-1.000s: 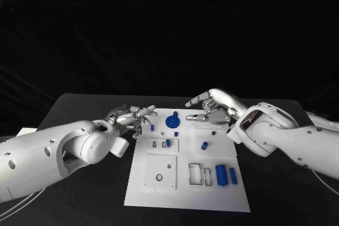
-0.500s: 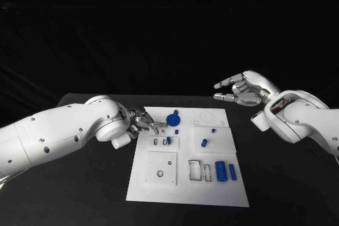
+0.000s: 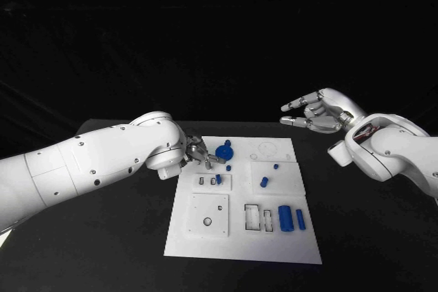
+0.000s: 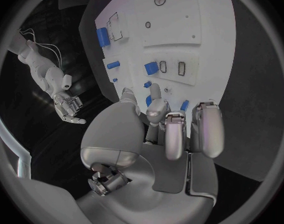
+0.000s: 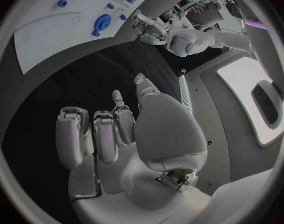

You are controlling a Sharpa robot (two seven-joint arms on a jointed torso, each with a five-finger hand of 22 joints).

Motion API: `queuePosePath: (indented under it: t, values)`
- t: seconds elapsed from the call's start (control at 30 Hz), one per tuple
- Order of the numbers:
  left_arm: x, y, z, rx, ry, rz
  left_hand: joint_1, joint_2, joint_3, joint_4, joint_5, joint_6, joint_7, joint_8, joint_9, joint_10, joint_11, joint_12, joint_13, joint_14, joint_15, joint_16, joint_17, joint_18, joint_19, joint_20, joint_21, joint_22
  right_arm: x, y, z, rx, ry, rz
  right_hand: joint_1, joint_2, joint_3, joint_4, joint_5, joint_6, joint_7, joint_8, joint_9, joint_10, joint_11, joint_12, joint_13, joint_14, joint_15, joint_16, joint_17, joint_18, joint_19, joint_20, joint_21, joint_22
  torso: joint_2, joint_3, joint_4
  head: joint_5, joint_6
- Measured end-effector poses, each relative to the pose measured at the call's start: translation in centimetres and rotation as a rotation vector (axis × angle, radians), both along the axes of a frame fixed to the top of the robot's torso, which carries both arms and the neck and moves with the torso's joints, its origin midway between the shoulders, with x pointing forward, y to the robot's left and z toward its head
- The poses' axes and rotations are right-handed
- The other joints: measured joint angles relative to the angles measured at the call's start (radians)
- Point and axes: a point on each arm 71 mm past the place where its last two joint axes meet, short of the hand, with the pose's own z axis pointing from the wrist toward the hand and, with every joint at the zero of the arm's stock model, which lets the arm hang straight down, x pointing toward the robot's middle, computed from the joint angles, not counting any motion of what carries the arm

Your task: Assemble the parts on the task board

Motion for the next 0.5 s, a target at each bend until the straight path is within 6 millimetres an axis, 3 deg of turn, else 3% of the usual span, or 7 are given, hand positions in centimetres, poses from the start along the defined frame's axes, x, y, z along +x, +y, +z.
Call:
queuePosePath:
  t: [0.5]
  values:
    - [0.7,-1.8,-1.0,0.079,0.038,-0.056,0.002,0.002,0.000,0.000,0.000,-0.007,0.000,0.013,0.014,0.004,0.003,0.007,0.009,0.000,0.000,0.000,0.000,0.000,0.000,0.000,0.010,0.006,0.4,-0.1,-0.2,-0.003,0.013,-0.010,0.000,0.000,0.000,0.000,0.006,0.000,0.000,0.000,0.001,0.000,0.000,-0.004,0.001,0.000,0.000,-0.004,0.000,0.000,0.000,0.000,-0.004,0.000,0.001,-0.0026,0.0005,0.001,-0.011]
